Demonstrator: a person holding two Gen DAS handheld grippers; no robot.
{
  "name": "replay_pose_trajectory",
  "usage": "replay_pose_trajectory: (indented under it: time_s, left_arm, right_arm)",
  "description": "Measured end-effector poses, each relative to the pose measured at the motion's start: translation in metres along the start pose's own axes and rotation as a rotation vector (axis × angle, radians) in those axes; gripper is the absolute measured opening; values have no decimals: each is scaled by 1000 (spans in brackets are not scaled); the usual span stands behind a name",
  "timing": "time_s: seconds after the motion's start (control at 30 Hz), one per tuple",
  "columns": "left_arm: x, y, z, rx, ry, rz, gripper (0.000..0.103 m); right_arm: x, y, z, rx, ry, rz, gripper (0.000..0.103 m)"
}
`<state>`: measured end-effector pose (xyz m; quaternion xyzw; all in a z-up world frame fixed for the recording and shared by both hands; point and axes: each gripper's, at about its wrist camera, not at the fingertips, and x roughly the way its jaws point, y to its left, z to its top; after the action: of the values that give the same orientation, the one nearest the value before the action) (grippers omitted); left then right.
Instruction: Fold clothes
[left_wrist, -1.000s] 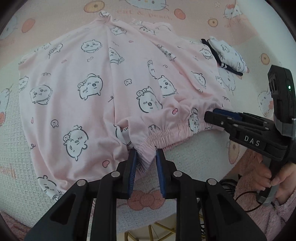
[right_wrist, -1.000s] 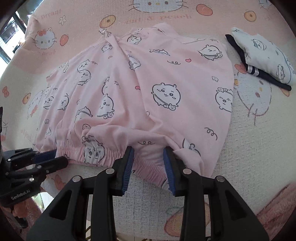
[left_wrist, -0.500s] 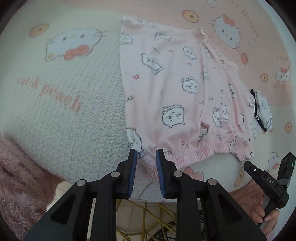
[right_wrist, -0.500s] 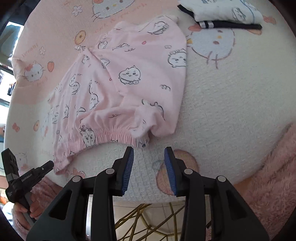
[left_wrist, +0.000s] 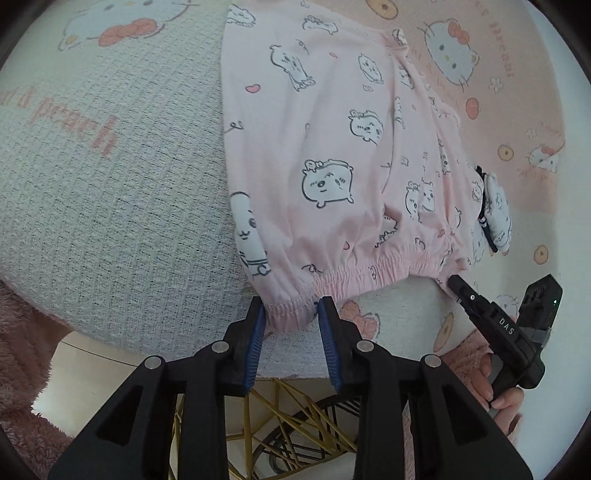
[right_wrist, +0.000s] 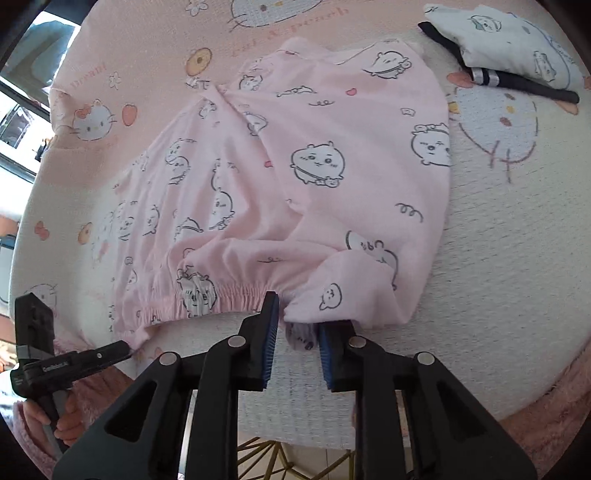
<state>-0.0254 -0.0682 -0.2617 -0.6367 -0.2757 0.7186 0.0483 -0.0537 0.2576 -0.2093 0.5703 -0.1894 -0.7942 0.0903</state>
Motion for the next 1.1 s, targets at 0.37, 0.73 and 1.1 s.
replay_pose_trajectory:
  time_s: [0.37, 0.73, 1.1]
  left_arm:
    - [-40, -27, 1, 180, -122, -30, 12]
    - [-26, 19, 2, 24, -36, 28, 20]
    - [-35, -69, 9, 430, -153, 162, 34]
  right_arm:
    - [-1, 15, -24, -6, 162, 126, 9]
    - [-10, -19, -28, 212, 148, 115, 13]
    - [-34, 83, -24, -296, -7, -59, 40]
